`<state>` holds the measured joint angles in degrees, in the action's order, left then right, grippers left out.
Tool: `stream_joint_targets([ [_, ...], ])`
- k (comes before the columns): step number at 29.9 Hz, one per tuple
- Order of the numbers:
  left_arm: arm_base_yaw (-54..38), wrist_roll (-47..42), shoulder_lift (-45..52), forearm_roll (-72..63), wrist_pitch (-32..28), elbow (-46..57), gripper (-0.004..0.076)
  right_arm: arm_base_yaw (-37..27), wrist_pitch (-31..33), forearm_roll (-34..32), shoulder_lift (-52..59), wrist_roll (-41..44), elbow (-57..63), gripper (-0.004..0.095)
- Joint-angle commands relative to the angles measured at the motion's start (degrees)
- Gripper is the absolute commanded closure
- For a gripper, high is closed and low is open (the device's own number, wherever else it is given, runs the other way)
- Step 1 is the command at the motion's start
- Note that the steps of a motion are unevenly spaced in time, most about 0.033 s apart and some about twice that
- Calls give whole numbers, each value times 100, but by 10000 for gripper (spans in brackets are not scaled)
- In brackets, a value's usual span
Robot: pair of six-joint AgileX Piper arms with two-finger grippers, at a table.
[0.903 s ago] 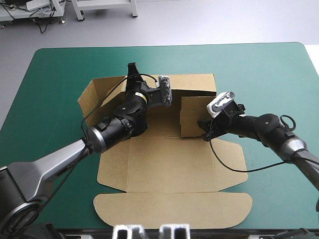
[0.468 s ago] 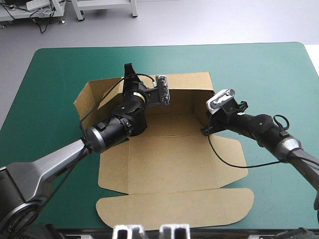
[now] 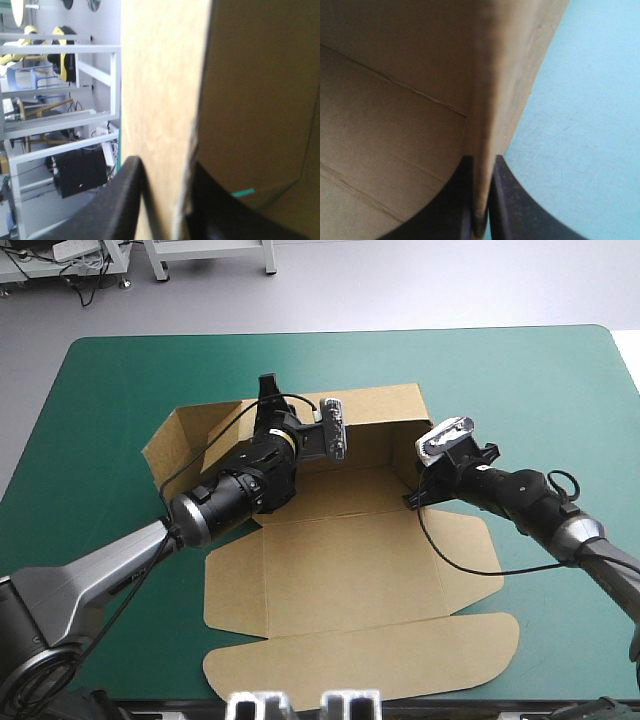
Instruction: Fold the box
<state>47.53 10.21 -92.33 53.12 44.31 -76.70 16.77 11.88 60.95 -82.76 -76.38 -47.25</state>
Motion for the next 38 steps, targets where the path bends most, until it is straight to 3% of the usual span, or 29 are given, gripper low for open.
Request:
stream_joint_targets([
  [1,62,60,343,-194,-470,-180,258,52,124,-16,160,-4,-204,927],
  [3,87,60,446,-313,-513,-180,141,52,119,-16,160,96,-204,927],
  [5,154,86,563,-324,-513,-180,78,52,119,-16,160,101,-204,927],
  [9,439,127,853,-324,-524,-180,106,52,119,-16,160,128,-204,928],
  [11,595,151,1019,-324,-536,-180,166,52,119,-16,160,130,-204,928],
  [14,779,190,1193,-324,-526,-180,358,52,119,-16,160,130,-204,928],
  [17,794,190,1308,-347,-537,-180,706,52,119,-16,160,130,-204,928],
  [24,-81,279,1365,-1102,-586,-508,708,52,316,-188,201,140,-366,928],
  [27,-807,488,1365,-1949,-599,-817,708,-72,939,-555,223,356,-643,928],
  [34,-2677,1539,1380,-4715,-540,-1369,708,-714,2623,-2807,223,2859,-1758,928],
  [38,-3183,1576,1380,-5312,-284,-1380,708,-1065,3853,-3401,223,3738,-2369,928],
])
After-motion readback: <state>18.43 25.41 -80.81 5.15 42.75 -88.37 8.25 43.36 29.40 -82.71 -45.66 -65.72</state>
